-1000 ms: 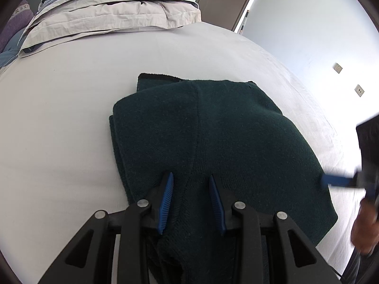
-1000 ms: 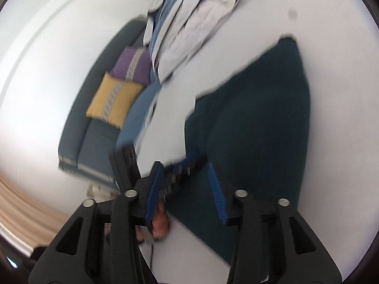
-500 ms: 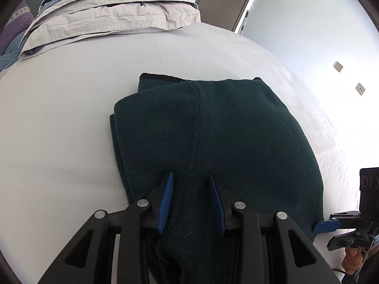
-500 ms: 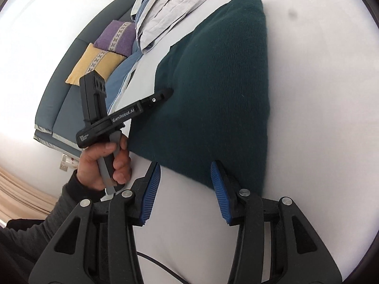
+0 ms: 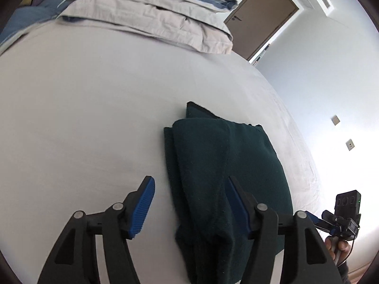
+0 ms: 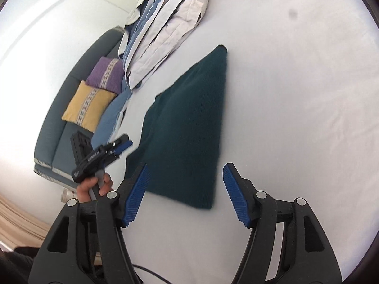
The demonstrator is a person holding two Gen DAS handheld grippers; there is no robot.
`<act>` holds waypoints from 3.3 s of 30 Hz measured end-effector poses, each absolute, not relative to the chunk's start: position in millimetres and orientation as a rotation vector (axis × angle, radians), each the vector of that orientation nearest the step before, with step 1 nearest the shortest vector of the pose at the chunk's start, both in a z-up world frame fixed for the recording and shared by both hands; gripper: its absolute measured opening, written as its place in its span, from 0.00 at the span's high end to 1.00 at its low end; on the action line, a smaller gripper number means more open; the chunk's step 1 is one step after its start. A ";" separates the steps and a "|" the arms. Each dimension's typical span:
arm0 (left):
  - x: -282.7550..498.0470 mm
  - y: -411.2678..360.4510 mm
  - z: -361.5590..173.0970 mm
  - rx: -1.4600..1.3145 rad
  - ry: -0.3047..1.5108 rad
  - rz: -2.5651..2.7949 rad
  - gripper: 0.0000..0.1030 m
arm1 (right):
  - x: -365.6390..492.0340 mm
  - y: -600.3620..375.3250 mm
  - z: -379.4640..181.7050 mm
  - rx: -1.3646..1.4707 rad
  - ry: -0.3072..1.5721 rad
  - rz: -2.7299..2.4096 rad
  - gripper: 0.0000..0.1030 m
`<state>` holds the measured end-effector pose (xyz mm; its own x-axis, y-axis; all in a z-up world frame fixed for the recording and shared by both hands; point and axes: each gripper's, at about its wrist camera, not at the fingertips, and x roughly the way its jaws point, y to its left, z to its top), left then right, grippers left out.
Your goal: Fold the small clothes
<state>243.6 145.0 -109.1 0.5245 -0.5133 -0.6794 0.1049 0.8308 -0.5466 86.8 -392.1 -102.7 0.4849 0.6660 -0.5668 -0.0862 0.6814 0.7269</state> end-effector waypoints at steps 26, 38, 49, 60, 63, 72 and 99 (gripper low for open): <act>320.2 130.6 -155.8 -0.804 1.232 -0.548 0.44 | 201.1 -359.1 -173.5 0.880 1.167 0.527 0.40; 312.6 119.7 -143.4 -0.706 1.221 -0.476 0.77 | 201.5 -333.6 -144.3 0.669 1.150 0.437 0.62; 267.0 89.9 -50.7 -0.563 1.113 -0.525 0.78 | 168.9 -317.4 -70.2 0.593 1.044 0.465 0.65; 158.1 56.9 0.6 -0.522 1.088 -0.633 0.78 | 41.5 -341.7 -7.5 0.628 0.969 0.496 0.65; 128.1 45.1 -8.5 -0.516 1.103 -0.648 0.78 | -0.2 -352.8 -13.2 0.653 0.965 0.480 0.65; 83.8 13.8 -67.1 -0.516 1.189 -0.670 0.78 | -77.2 -380.2 -70.7 0.743 1.019 0.410 0.64; 0.8 19.3 -31.2 -0.272 0.807 -0.567 0.29 | -144.2 -427.3 -69.7 0.710 0.818 0.251 0.55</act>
<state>0.8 19.3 -31.2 0.5544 -0.5734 -0.6032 0.3726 0.8191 -0.4361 -144.2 -427.3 -69.7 0.6704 0.4639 -0.5791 0.0590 0.7447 0.6648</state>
